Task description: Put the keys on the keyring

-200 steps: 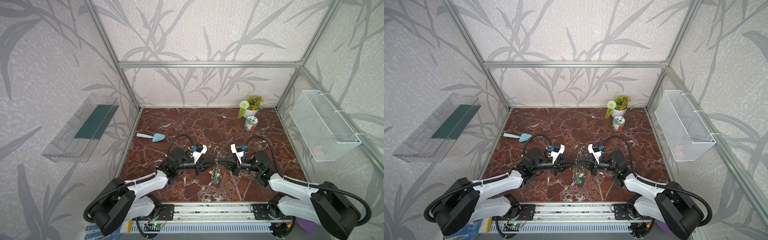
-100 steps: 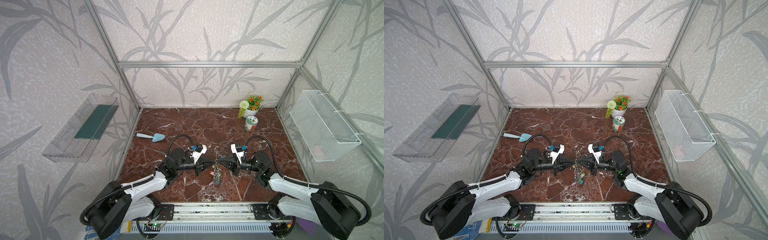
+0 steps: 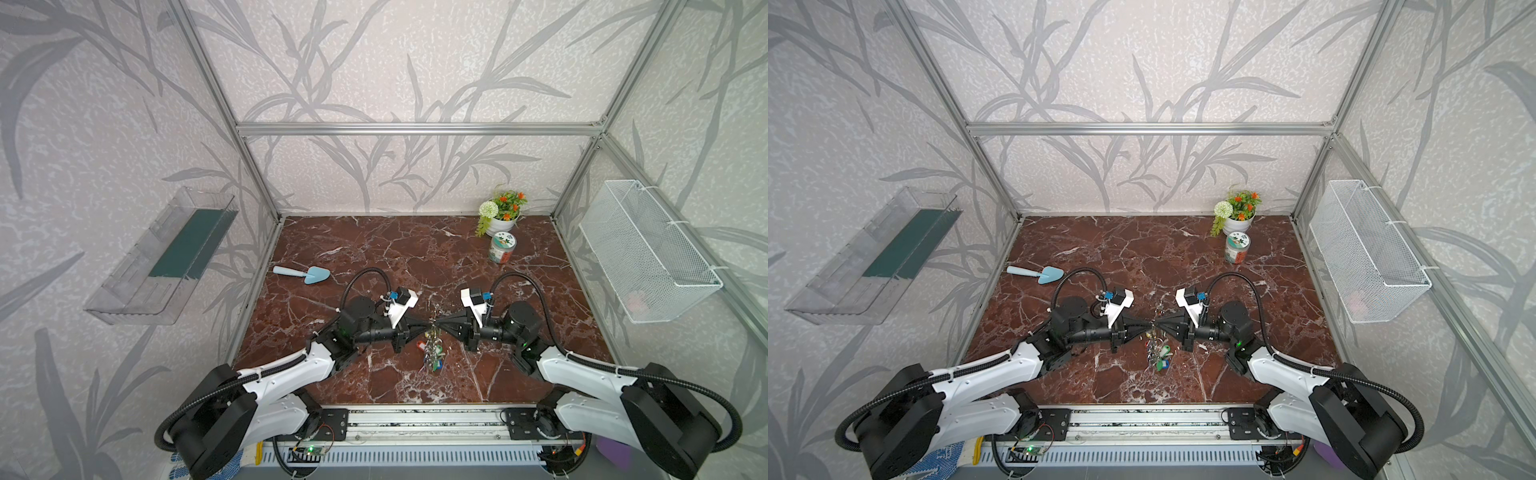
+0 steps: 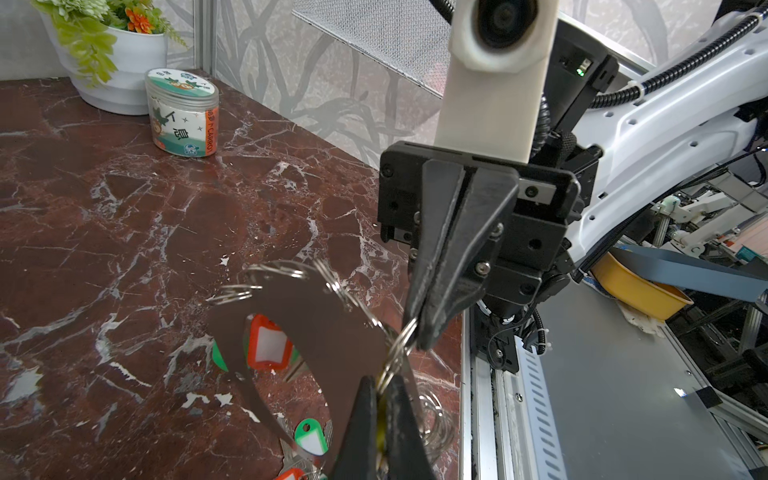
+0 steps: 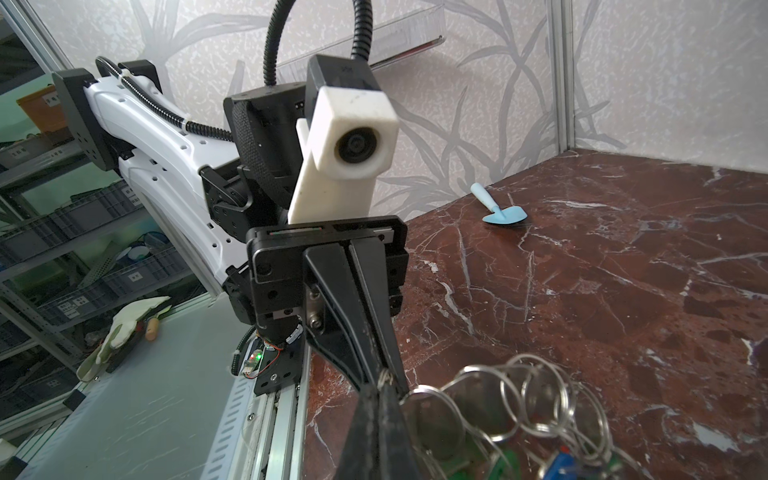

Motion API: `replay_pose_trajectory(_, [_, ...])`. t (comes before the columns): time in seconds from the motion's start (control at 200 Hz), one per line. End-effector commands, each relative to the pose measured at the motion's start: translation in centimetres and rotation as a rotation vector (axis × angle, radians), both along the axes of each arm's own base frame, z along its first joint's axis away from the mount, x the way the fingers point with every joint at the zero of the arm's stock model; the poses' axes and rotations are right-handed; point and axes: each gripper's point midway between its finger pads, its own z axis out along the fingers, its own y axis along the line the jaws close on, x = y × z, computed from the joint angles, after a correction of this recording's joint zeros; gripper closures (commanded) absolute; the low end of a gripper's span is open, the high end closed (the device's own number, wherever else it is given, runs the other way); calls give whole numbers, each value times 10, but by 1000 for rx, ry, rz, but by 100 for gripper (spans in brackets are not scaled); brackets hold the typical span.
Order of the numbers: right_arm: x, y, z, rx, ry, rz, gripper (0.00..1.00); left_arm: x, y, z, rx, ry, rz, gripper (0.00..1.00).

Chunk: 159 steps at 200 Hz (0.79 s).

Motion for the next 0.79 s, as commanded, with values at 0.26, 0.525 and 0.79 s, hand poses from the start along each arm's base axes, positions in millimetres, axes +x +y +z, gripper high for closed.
replay_pose_trajectory(0.26, [-10,1,35,88,-129,36,100,5,-1,-42,113,102,9,100])
replay_pose_trajectory(0.525, [-6,-2,33,74,-140,-1,100,-2,5,-46,109,134,22,95])
replay_pose_trajectory(0.79, [-4,-3,33,69,-144,-15,100,-9,-4,-51,94,190,-55,81])
